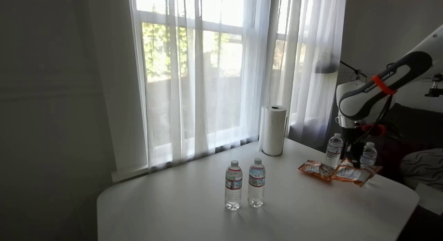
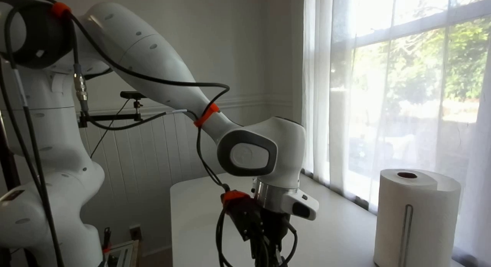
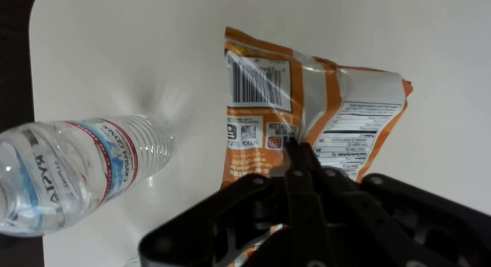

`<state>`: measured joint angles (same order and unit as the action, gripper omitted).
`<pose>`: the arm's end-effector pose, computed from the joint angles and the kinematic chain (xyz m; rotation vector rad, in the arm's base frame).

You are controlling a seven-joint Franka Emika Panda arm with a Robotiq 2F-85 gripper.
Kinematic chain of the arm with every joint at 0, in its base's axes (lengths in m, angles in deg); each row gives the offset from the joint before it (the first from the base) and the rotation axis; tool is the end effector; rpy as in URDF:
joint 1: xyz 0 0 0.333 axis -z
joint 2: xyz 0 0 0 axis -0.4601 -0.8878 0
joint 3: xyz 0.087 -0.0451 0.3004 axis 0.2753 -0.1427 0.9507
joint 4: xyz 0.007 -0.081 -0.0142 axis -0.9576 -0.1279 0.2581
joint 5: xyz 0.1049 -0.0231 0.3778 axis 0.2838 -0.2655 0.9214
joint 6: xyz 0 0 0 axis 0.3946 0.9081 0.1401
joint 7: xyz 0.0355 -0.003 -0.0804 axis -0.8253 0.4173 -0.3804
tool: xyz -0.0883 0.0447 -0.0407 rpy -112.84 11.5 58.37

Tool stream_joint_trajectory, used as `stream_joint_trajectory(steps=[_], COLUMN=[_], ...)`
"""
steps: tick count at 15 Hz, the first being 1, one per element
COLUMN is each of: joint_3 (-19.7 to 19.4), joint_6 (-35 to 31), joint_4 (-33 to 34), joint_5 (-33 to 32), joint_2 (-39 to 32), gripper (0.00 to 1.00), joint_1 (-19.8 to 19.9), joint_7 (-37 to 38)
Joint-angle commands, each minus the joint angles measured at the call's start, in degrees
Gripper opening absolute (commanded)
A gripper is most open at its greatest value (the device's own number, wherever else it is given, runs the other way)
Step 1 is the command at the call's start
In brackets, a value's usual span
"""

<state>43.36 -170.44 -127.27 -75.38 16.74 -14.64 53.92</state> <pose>0.4309 -0.2171 0.3076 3.0237 -0.0698 -0.3723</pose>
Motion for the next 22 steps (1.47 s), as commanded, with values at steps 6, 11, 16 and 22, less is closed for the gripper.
stream_joint_trajectory(steps=[6,11,16,22], joint_3=[-1.8,-2.2,-1.9,-1.5], joint_6=[-2.8,-5.4,-8.0,-7.1], joint_4=[-1.7,-1.0,-1.1,-2.3], joint_5=[-2.6,-1.2,-1.1,-1.4], joint_2=[-1.7,-4.5,-6.1,-2.8], gripper=[0.00,0.00,0.40,0.81], joint_1=[1.8,2.4,2.4,1.7], joint_7=[-2.6,-3.6,-3.6,-3.1])
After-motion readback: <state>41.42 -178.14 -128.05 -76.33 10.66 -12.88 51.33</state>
